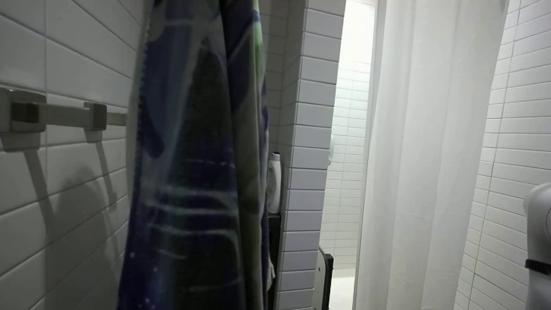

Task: Hang the towel on the hook

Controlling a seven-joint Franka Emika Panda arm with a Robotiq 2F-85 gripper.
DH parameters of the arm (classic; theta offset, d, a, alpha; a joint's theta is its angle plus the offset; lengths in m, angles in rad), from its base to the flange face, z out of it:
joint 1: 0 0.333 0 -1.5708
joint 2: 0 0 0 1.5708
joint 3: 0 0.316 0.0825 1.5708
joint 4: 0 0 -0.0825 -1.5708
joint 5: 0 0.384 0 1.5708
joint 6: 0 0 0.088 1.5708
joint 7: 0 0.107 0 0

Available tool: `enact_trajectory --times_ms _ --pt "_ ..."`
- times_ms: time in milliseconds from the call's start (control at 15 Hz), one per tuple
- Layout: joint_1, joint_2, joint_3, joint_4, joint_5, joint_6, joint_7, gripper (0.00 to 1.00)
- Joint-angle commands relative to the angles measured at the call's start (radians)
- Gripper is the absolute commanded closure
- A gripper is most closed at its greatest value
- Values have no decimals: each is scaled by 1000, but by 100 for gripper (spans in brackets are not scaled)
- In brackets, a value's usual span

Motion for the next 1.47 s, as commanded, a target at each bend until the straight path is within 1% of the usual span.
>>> enact_trajectory --times_ms 0,333,600,1000,1200,1400 --pt "31 -83 -59 -73 45 -14 -58 98" --pt "65 -146 -115 -195 105 -1 -92 98" --pt "100 -214 -167 -281 158 -16 -101 98" --pt "102 -289 -221 -394 180 4 -94 98" --pt "96 -272 -226 -425 182 39 -92 98" --pt "89 -201 -216 -408 177 85 -96 98"
